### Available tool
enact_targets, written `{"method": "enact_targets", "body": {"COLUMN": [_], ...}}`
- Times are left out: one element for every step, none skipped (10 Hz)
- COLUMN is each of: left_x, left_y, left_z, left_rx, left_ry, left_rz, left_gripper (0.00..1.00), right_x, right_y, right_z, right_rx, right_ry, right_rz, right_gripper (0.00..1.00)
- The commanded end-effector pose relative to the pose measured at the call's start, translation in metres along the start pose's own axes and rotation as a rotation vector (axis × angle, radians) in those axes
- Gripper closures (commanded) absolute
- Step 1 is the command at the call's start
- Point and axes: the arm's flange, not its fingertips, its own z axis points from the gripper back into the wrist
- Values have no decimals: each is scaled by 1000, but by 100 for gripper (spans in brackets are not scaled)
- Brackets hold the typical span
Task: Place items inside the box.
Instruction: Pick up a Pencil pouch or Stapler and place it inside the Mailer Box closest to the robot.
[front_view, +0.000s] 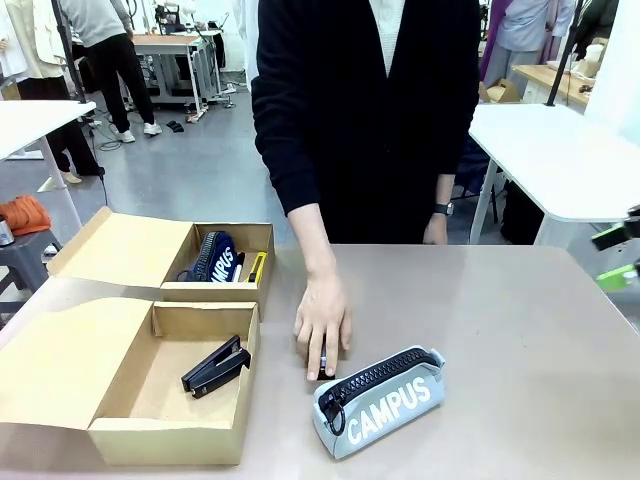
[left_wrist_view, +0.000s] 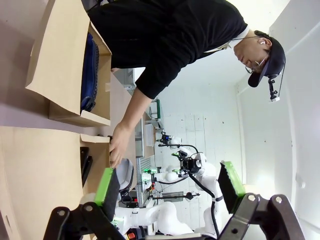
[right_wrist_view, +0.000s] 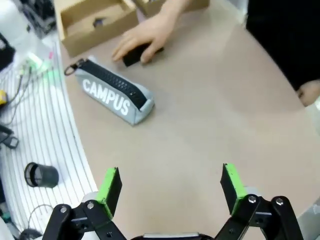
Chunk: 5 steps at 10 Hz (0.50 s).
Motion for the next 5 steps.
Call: {"method": "enact_targets", "body": {"left_x": [-2, -2, -2, -2, -2], "left_y": [-1, -1, -1, -1, -1], "left_z": [0, 0, 0, 0, 0], "left_rx": [-12, -12, -12, -12, -12], "left_ry": [4, 4, 4, 4, 4], "left_rz": [-18, -18, -18, -18, -18], "left_gripper": [0, 0, 0, 0, 0], "right_x": [25, 25, 25, 25, 25], "right_y": [-1, -1, -1, -1, -1], "right_z": [-30, -30, -30, -30, -30], "right_rx": [21, 21, 21, 21, 21], "right_ry": [90, 90, 90, 90, 90], "right_rz": [37, 37, 37, 37, 37], "right_gripper": [0, 0, 0, 0, 0]}}
